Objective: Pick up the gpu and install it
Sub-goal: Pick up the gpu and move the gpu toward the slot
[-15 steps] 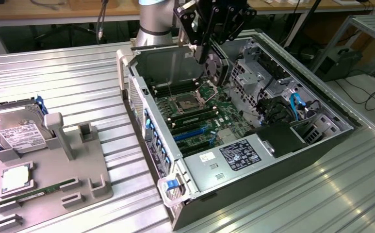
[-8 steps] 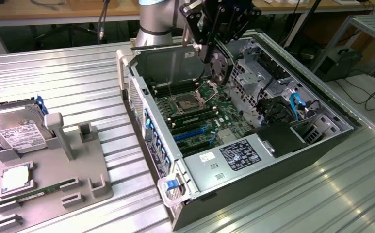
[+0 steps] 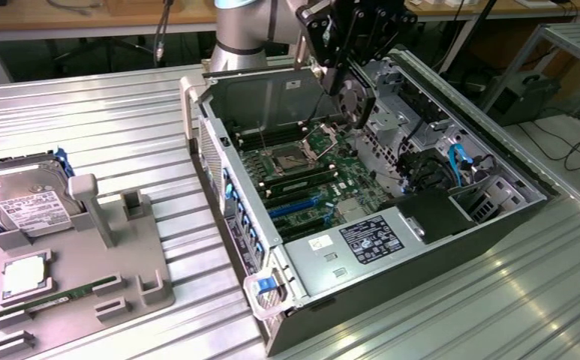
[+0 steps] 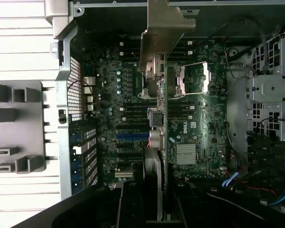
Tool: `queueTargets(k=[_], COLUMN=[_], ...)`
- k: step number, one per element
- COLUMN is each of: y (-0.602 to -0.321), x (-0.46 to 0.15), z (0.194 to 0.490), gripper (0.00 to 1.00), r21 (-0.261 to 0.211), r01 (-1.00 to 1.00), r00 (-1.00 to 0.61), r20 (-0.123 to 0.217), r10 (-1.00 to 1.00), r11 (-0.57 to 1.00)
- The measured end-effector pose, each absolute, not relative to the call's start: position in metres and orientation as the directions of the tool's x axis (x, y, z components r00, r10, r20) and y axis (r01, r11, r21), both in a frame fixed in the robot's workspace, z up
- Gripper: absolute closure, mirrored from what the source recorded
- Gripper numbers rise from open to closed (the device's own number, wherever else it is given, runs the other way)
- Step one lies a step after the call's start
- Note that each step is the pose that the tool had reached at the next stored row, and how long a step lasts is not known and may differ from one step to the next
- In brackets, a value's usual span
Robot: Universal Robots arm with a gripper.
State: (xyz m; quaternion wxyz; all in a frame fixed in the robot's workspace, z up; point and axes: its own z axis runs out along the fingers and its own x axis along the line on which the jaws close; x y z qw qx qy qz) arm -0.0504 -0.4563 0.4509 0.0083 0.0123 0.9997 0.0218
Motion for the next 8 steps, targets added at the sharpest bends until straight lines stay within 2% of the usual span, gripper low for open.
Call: queueTargets(k=[8], y=[-0.456], x=[-0.030], z=[0.451], gripper=[0.72], r21=[0.044], r01=[0.024], r00=[-1.000], r20=[-0.016], r10=[0.025], r11=[0.999])
